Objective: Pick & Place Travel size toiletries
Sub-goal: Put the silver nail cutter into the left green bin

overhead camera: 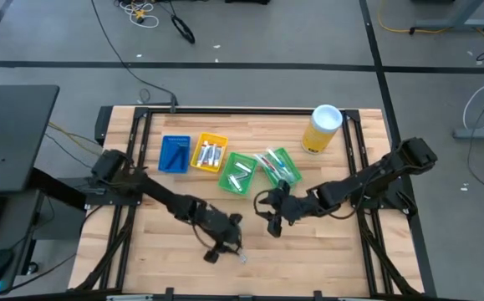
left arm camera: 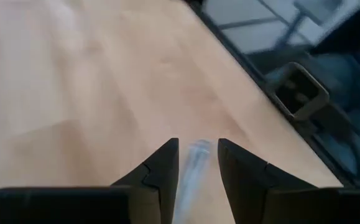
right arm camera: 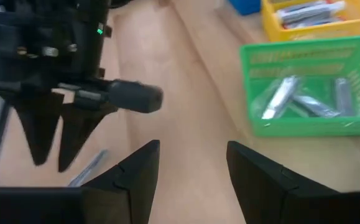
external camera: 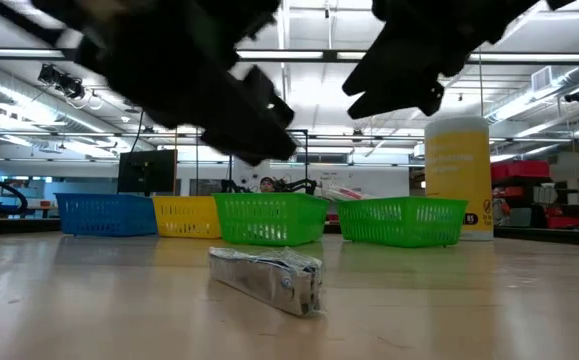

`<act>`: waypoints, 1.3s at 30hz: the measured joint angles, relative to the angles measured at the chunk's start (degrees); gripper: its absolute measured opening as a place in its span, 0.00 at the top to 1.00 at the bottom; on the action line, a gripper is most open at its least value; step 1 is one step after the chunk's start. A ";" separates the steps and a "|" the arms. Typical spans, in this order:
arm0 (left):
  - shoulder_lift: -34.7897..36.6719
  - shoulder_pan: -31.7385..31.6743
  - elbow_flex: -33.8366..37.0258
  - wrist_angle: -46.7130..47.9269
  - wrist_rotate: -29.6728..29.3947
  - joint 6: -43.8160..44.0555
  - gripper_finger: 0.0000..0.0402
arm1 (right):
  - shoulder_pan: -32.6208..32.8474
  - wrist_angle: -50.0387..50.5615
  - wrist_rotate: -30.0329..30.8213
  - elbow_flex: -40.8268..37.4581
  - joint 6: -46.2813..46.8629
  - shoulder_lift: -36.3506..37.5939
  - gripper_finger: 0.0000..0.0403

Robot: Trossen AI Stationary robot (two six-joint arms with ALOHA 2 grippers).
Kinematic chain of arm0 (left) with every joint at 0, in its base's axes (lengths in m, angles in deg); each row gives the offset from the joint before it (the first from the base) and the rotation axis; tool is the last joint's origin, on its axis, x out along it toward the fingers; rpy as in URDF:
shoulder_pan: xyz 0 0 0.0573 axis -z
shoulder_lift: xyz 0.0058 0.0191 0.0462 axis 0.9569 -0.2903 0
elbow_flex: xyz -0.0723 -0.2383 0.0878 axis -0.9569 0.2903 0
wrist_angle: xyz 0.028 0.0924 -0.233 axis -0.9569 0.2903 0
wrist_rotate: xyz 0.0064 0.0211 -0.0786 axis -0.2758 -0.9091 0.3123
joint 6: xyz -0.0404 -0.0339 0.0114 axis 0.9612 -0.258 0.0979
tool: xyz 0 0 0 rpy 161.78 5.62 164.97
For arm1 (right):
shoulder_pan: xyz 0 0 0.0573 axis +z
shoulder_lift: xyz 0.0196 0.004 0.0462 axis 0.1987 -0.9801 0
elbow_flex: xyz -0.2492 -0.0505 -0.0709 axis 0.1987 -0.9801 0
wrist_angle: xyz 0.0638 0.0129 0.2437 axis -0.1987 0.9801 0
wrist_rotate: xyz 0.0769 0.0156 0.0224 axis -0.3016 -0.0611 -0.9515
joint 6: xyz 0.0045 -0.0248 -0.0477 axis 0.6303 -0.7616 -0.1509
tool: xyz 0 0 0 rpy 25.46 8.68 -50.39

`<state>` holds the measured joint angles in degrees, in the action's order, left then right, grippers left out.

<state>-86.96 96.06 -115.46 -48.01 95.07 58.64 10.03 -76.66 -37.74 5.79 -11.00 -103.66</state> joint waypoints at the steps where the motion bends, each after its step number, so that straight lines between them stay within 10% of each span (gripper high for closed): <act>1: -0.97 0.70 0.11 -1.53 0.23 -0.96 0.69 | 0.65 0.03 0.03 0.00 0.36 0.00 0.51; 12: -4.37 4.09 -1.37 -2.96 -6.88 -2.52 0.53 | 4.68 -0.02 3.03 0.00 0.86 -0.02 0.51; 39: -4.37 1.44 -1.30 0.71 -5.60 -5.15 0.53 | 4.42 0.17 2.55 0.00 0.86 -0.07 0.51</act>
<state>-91.32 97.50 -116.76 -47.30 89.47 53.49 14.45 -76.48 -35.19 5.79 -10.14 -103.72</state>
